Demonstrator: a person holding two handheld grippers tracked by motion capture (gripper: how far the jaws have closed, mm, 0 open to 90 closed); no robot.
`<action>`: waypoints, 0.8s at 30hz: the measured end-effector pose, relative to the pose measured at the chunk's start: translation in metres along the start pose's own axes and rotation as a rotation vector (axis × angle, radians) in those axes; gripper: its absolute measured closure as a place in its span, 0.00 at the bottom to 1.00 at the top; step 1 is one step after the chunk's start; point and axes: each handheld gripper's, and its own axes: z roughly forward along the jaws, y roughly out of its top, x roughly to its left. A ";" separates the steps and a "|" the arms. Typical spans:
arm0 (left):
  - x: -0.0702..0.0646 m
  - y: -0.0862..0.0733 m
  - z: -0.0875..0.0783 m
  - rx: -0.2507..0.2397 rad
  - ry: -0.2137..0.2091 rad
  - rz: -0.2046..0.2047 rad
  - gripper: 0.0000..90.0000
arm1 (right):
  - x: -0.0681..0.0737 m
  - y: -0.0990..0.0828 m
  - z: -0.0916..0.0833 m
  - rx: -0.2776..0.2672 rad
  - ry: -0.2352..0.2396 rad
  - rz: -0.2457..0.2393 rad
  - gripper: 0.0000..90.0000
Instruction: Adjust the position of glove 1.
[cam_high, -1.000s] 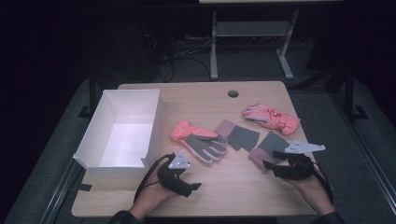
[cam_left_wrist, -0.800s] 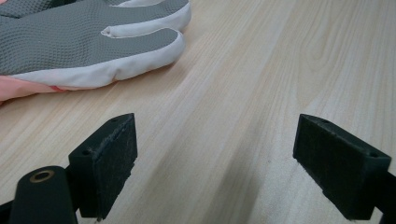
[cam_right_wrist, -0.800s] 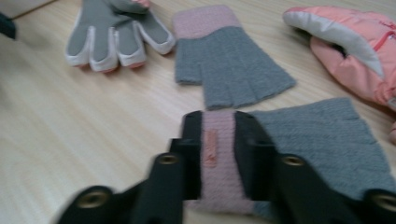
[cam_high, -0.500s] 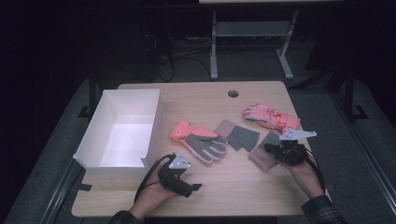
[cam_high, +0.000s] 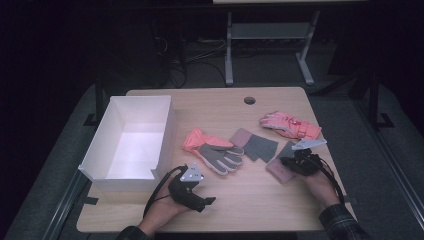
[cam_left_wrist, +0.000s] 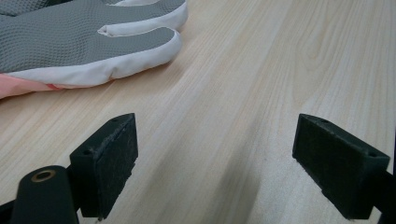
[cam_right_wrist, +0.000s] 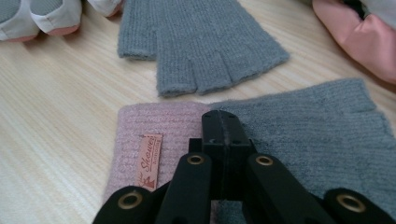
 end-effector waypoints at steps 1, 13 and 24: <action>0.000 0.000 0.000 0.001 0.000 -0.001 0.15 | 0.001 0.000 -0.001 0.004 0.002 0.006 1.00; -0.002 0.000 0.001 -0.009 -0.005 -0.020 0.15 | 0.018 -0.008 -0.008 0.016 0.049 -0.010 1.00; -0.001 -0.001 0.000 0.005 -0.007 -0.010 0.15 | 0.037 -0.014 -0.017 0.041 0.087 -0.023 1.00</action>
